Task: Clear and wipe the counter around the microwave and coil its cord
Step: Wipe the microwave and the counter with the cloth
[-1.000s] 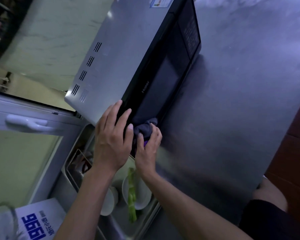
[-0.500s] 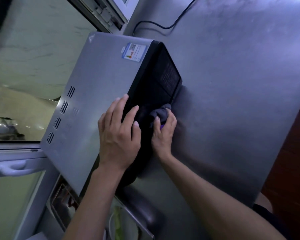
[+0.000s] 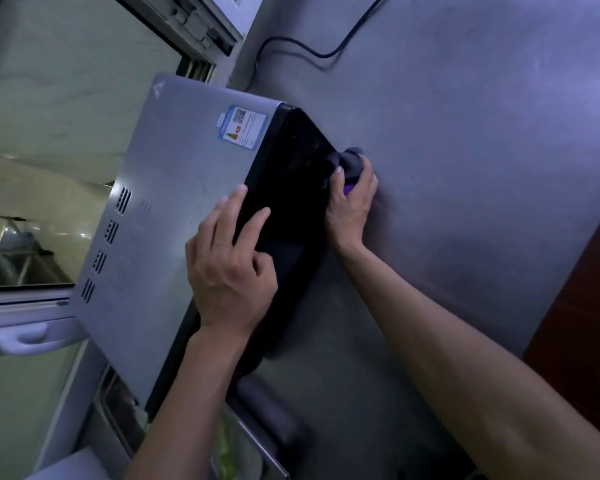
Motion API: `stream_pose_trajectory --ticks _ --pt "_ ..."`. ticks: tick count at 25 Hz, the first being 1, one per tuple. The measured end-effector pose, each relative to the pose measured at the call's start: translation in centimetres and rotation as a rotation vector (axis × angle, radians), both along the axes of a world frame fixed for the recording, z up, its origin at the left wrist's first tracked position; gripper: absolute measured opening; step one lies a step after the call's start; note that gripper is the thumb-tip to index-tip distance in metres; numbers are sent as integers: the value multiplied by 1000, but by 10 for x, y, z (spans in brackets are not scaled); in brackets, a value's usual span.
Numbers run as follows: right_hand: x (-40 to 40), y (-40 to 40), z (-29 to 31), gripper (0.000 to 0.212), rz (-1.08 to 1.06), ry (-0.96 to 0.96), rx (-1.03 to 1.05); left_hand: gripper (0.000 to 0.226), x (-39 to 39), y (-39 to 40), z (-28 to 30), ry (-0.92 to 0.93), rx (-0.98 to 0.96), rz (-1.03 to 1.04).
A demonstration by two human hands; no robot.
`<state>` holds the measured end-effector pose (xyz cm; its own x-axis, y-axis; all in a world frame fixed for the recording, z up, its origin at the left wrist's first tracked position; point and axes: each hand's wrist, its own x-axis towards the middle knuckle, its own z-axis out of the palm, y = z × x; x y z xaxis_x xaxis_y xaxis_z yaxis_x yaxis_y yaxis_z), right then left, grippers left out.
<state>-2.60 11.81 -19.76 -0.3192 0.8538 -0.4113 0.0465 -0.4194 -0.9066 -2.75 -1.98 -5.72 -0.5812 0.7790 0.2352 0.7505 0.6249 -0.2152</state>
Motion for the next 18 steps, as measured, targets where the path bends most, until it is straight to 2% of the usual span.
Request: stream_pose_trajectory --ticks 7,13,18 --pt "54 -139 0 51 224 -43 -64 60 7 -21 5 -153 -26 -26" --pt "92 -258 0 54 380 -37 -154 56 46 -121 8 -135 -46 54" --pt "134 -313 -5 51 554 19 -18 50 85 -206 4 -158 7 107"
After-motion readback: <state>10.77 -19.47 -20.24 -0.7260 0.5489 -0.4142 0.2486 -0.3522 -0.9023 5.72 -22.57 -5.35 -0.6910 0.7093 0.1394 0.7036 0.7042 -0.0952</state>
